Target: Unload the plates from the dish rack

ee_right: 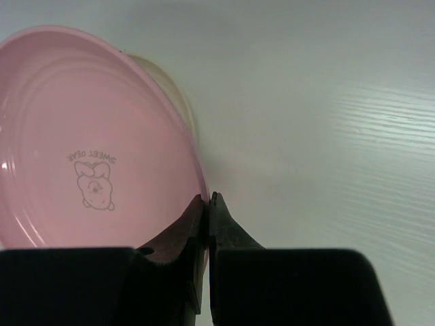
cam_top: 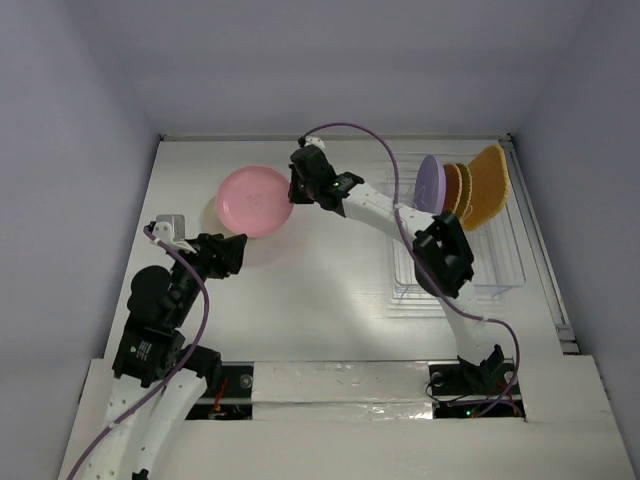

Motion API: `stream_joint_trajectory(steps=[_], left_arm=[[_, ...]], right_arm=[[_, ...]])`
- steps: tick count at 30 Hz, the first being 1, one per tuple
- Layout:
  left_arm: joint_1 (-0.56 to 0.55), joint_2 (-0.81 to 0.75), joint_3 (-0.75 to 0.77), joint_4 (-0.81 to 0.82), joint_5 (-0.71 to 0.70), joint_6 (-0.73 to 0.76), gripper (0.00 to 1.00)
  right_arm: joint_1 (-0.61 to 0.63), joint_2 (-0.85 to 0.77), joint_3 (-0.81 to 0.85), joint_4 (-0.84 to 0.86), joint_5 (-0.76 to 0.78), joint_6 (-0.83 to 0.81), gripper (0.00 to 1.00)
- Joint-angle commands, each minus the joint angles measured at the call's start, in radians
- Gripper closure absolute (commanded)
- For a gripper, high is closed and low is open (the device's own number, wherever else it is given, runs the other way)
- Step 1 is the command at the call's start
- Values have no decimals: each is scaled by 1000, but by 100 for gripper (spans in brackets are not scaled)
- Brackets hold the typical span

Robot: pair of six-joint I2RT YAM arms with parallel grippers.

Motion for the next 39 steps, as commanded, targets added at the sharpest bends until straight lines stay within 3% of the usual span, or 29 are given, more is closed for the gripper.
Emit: stream_joint_trajectory(steps=[1,6,13,17,20,21,24,25,28,30,31,33,35,36,37,39], left_arm=[[6,14,-3,42,-2,-3,43],[6,21,-3,40,-1,-2,43],[6,21,-3,45,7,-2,43],[6,21,-4,42,9,-2,43],[6,16,-4,43,9,-2,43],[6,14,-4,42,9,0,43],[6,7,-4,45,9,0,43],[6,7,-4,45,9,0,43],[6,2,-4,43,10,-2,45],[6,2,-6,46,19,3,60],[6,2,-6,52,22,3,74],[6,4,-7,55,35,4,86],[6,11,-6,54,30,3,95],[6,13,-4,54,29,3,95],[6,17,-4,52,26,4,95],[6,21,-4,51,33,4,89]], right_arm=[[9,58,156,138,-61,165,100],[18,144,206,149,-70,247,96],[18,178,200,153,-123,248,67],[18,187,228,112,-138,235,57],[18,115,182,109,-123,201,56],[18,78,147,124,-109,180,56],[18,-127,-49,175,0,109,85],[18,-187,-101,178,35,85,100],[-45,-424,-325,186,164,3,100],[-86,-586,-467,138,222,-52,100],[-129,-630,-500,106,294,-70,100],[-169,-736,-574,3,359,-124,100],[-218,-785,-602,-88,435,-170,90],[-235,-816,-617,-118,452,-181,80],[-253,-821,-613,-152,469,-184,58],[-308,-828,-613,-204,462,-224,42]])
